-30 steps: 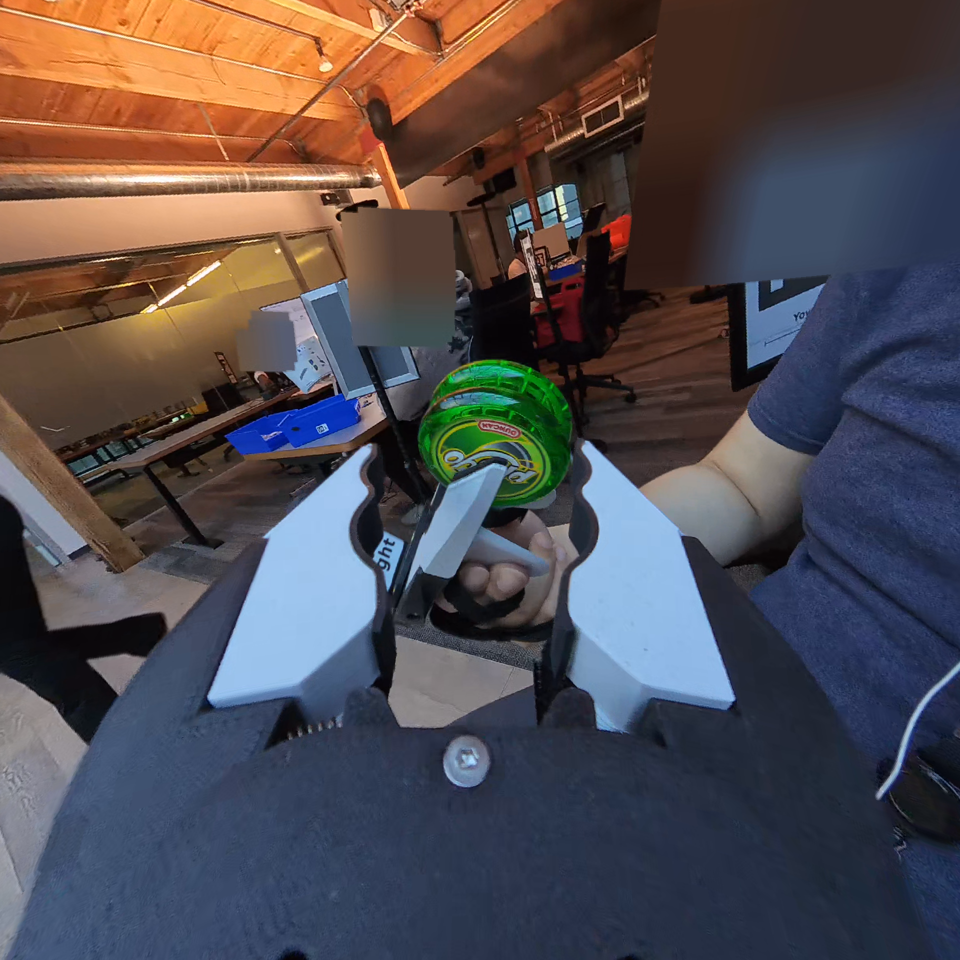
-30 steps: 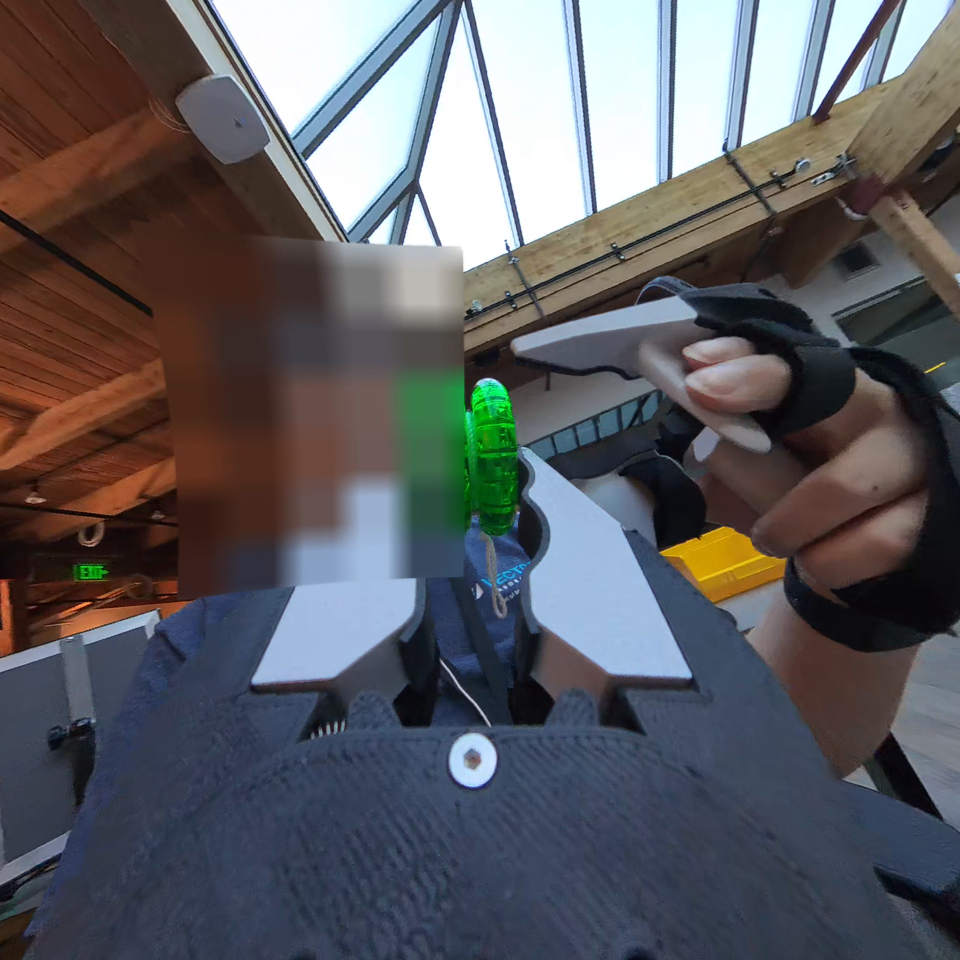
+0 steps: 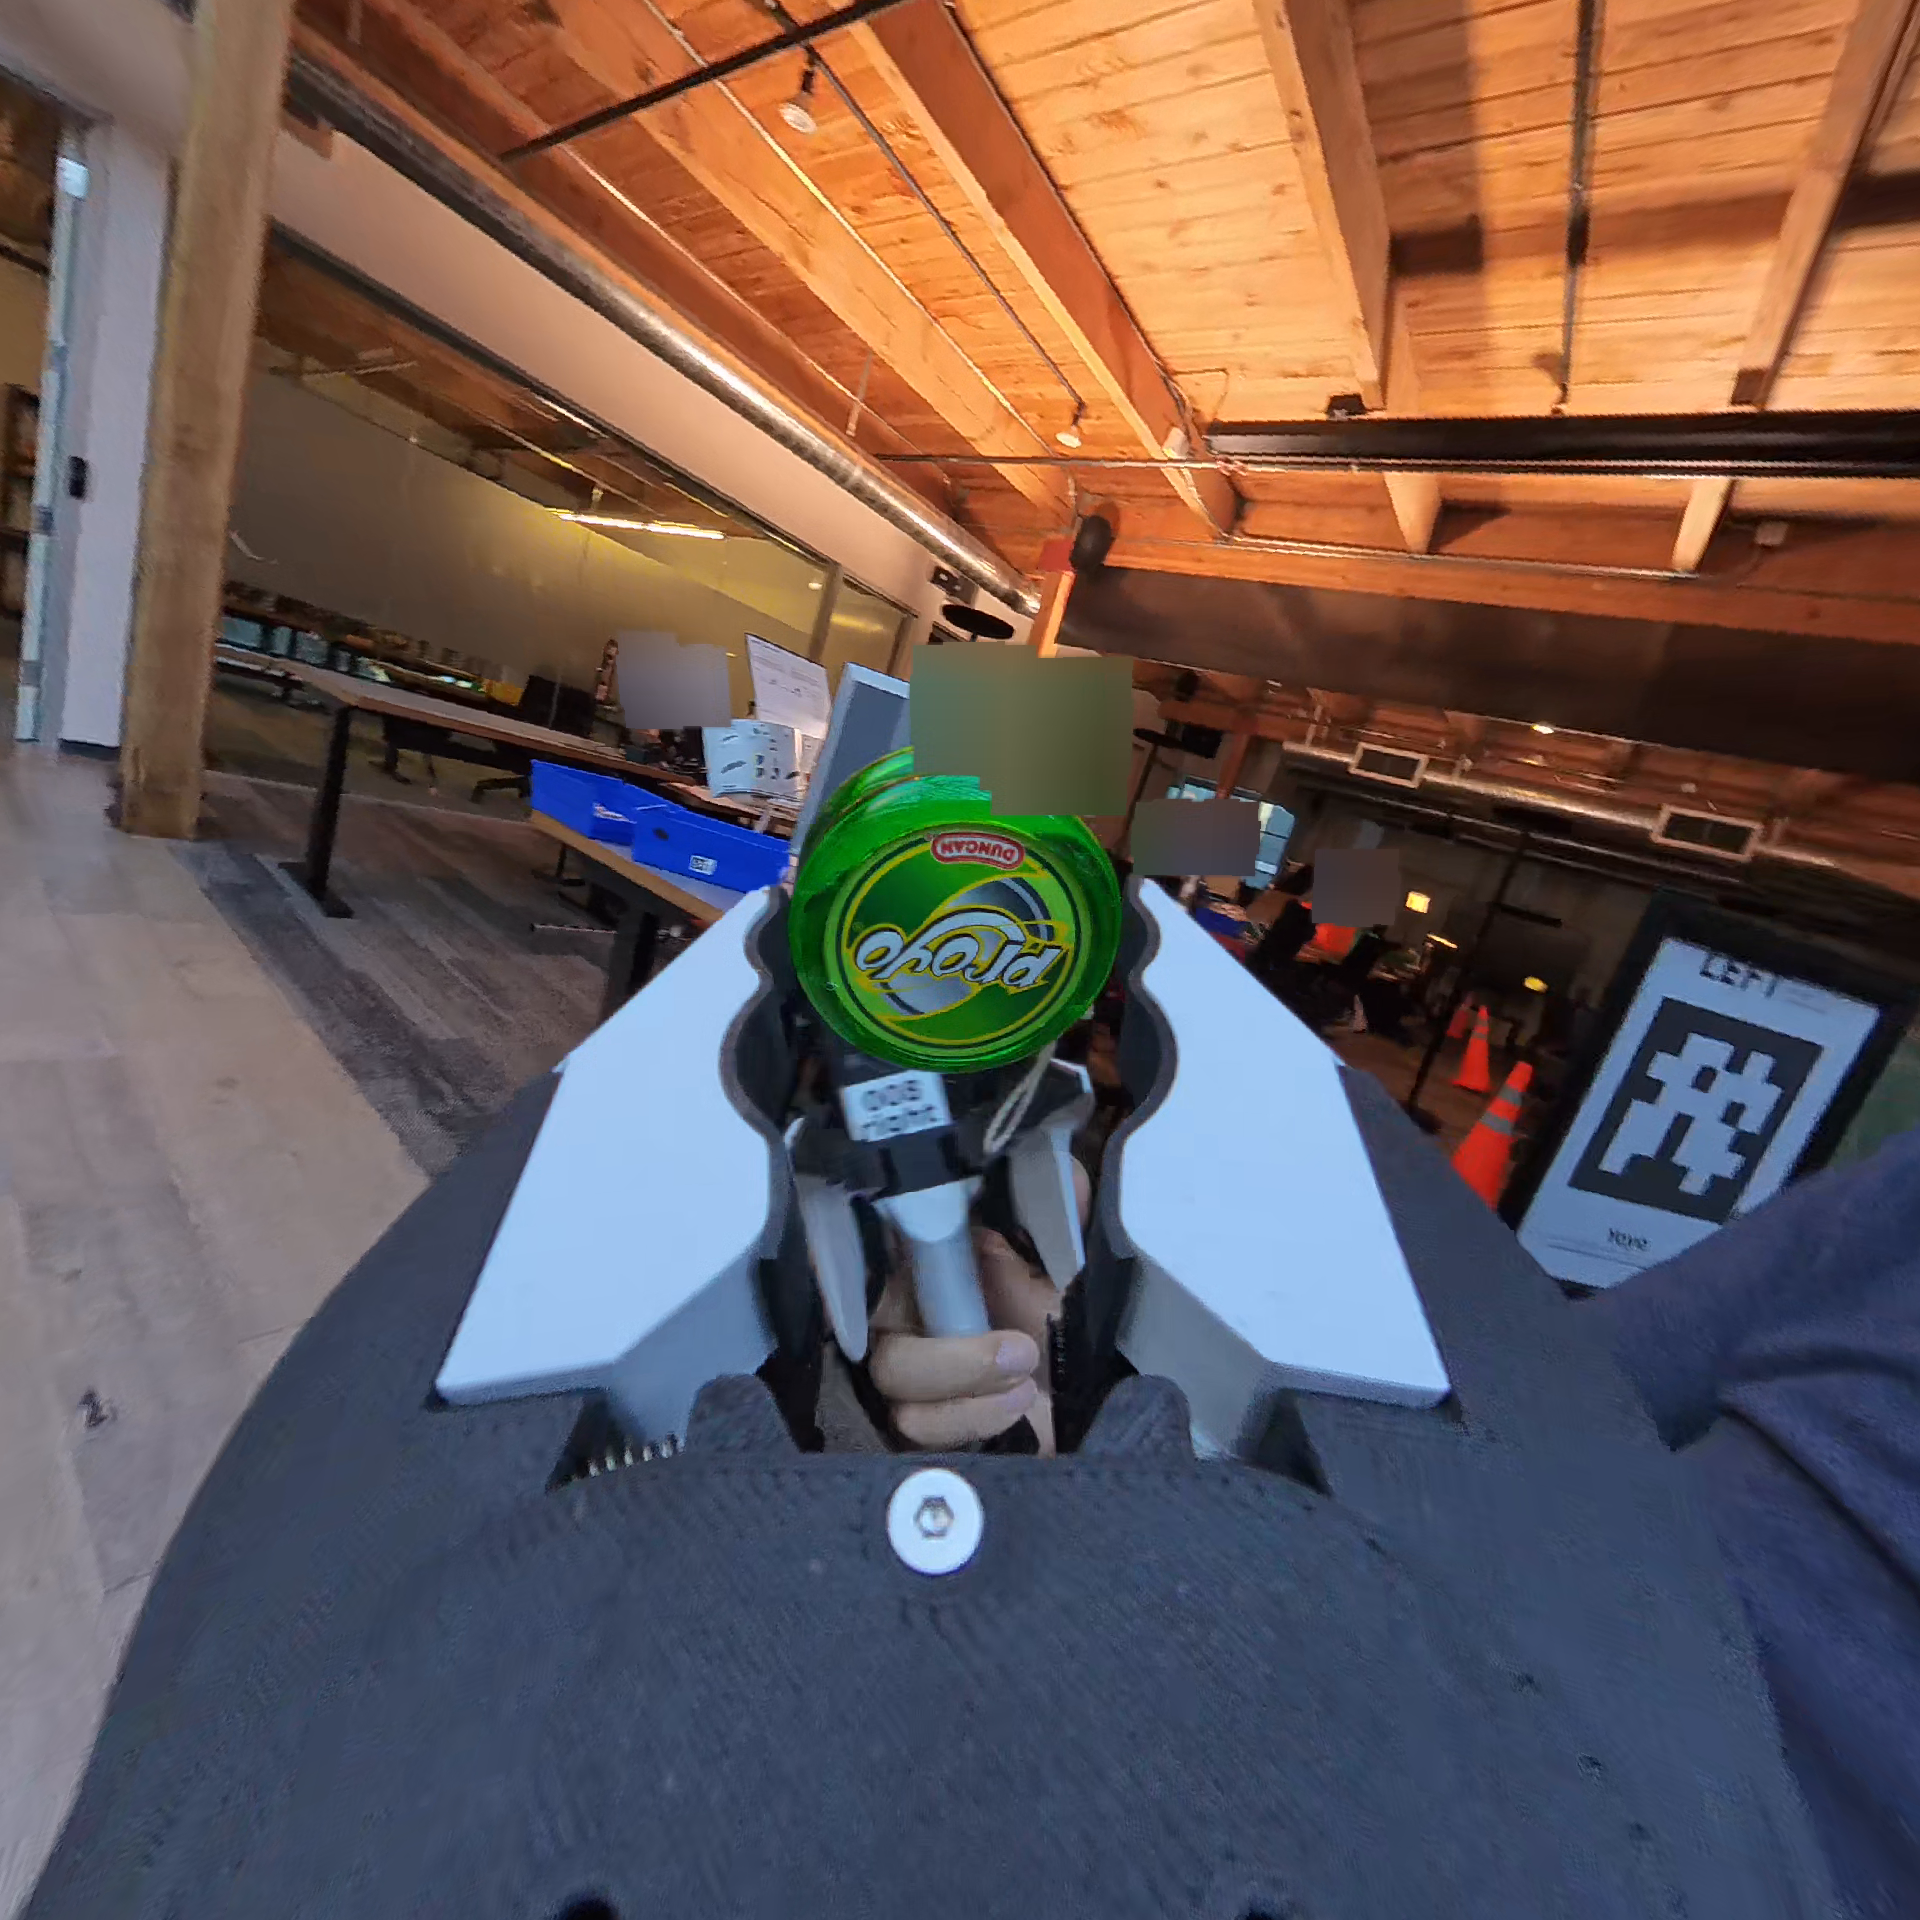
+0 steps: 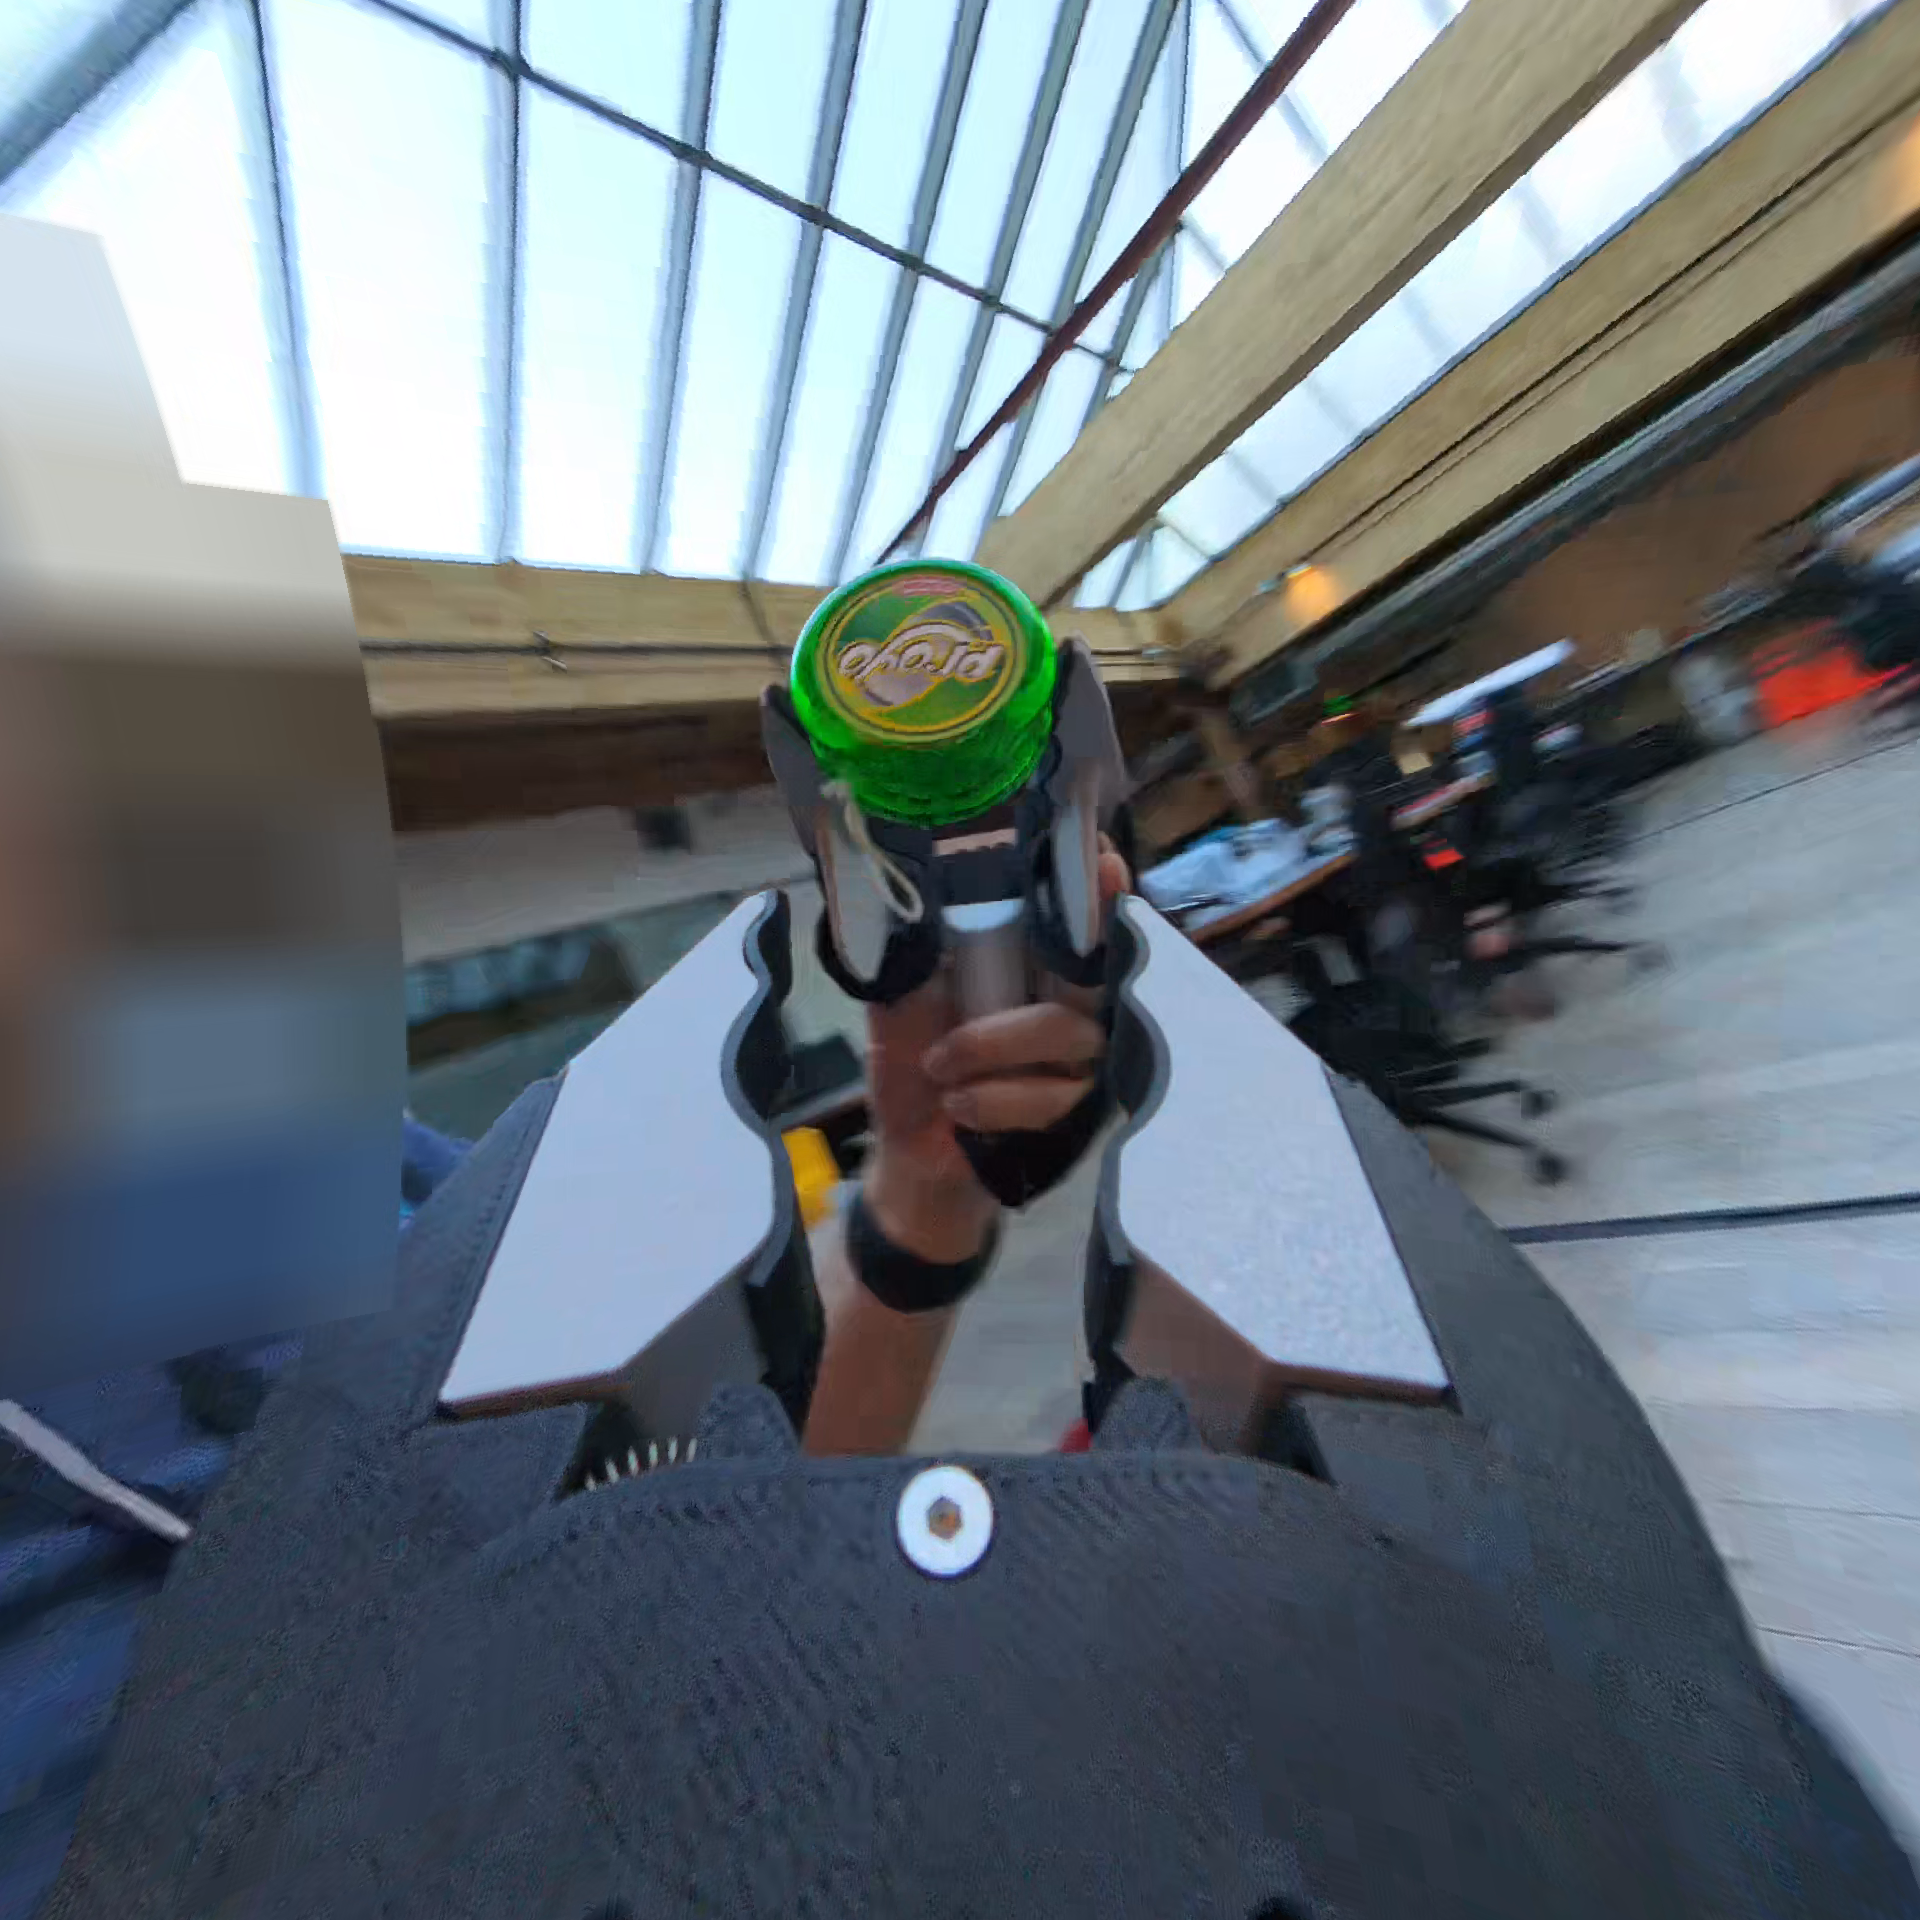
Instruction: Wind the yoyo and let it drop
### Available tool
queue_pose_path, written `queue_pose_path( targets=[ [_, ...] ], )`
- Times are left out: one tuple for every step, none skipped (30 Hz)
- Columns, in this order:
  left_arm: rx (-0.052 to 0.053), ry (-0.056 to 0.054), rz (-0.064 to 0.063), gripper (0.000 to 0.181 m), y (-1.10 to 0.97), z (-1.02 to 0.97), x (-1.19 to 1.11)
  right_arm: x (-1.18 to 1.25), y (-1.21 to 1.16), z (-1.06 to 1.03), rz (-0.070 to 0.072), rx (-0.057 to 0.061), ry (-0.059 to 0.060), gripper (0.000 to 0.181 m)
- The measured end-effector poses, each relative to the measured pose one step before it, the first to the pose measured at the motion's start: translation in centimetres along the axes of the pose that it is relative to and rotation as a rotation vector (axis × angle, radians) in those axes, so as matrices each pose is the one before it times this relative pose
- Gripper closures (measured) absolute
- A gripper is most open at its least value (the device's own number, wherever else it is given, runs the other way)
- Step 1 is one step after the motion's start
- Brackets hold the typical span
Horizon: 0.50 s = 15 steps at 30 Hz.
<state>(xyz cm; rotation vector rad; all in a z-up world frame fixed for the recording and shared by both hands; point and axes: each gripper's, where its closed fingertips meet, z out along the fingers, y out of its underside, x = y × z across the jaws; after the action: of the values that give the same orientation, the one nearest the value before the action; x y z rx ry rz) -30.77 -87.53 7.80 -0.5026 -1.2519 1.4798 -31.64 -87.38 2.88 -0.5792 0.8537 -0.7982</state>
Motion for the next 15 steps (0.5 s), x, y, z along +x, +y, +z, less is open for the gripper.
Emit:
queue_pose_path(
  targets=[
    [-0.0014,-0.0444,0.0158,0.12,-0.023,-0.223,-0.641,0.151,0.137,-0.408,-0.1876,-0.0242,0.0914,0.126],
    [-0.0044,-0.0414,0.0167,0.119,0.034,-0.152,-0.544,-0.247,0.339,-0.136,-0.1783,-0.0458,0.0641,0.131],
    [-0.0033,-0.0328,0.0123,0.119,0.032,-0.079,-0.395,-0.424,0.501,0.118,-0.1478,-0.0639,0.0424,0.134],
    [-0.0064,-0.0166,0.0053,0.12,0.071,-0.01,-0.161,-0.275,0.469,0.235,-0.1157,-0.0674,0.0411,0.135],
    [-0.0047,-0.0121,-0.0018,0.12,0.047,0.023,-0.105,-0.233,0.15,0.214,-0.0948,-0.0466,0.0366,0.14],
    [0.0004,-0.0129,-0.0022,0.12,-0.029,0.045,-0.11,0.136,-0.077,0.096,-0.078,-0.0287,0.0541,0.148],
    [0.0016,-0.0076,0.0005,0.12,-0.046,0.028,-0.033,0.298,-0.36,0.016,-0.0695,-0.0046,0.0595,0.151],
    [0.0003,-0.0008,-0.0016,0.12,-0.034,0.041,0.068,0.183,-0.315,0.048,-0.051,-0.0009,0.0411,0.153],
    [0.0022,0.0014,-0.0037,0.12,-0.051,0.033,0.098,0.131,-0.062,0.16,-0.0244,-0.0097,0.0241,0.153],
    [0.0039,0.0025,-0.0035,0.12,-0.062,0.037,0.092,0.0,0.115,0.234,-0.0029,-0.0133,0.006,0.153],
    [0.0014,0.0022,-0.0043,0.12,-0.018,0.042,0.07,-0.023,0.169,0.238,0.0105,-0.0105,-0.0016,0.153],
    [-0.002,0.0013,-0.0042,0.119,0.034,0.061,0.025,0.05,0.153,0.197,0.0178,-0.0049,-0.0023,0.153],
    [-0.0029,0.0027,-0.0027,0.12,0.063,0.067,0.041,0.272,0.01,0.083,0.0206,0.0042,0.0098,0.153],
    [-0.0015,0.0011,-0.0032,0.12,0.064,0.047,0.011,0.149,-0.172,0.019,0.0188,0.0157,-0.0004,0.156],
    [-0.0013,0.0003,-0.0029,0.12,0.057,0.041,-0.008,0.094,-0.163,-0.009,0.0224,0.0126,-0.0048,0.158]
  ],
)
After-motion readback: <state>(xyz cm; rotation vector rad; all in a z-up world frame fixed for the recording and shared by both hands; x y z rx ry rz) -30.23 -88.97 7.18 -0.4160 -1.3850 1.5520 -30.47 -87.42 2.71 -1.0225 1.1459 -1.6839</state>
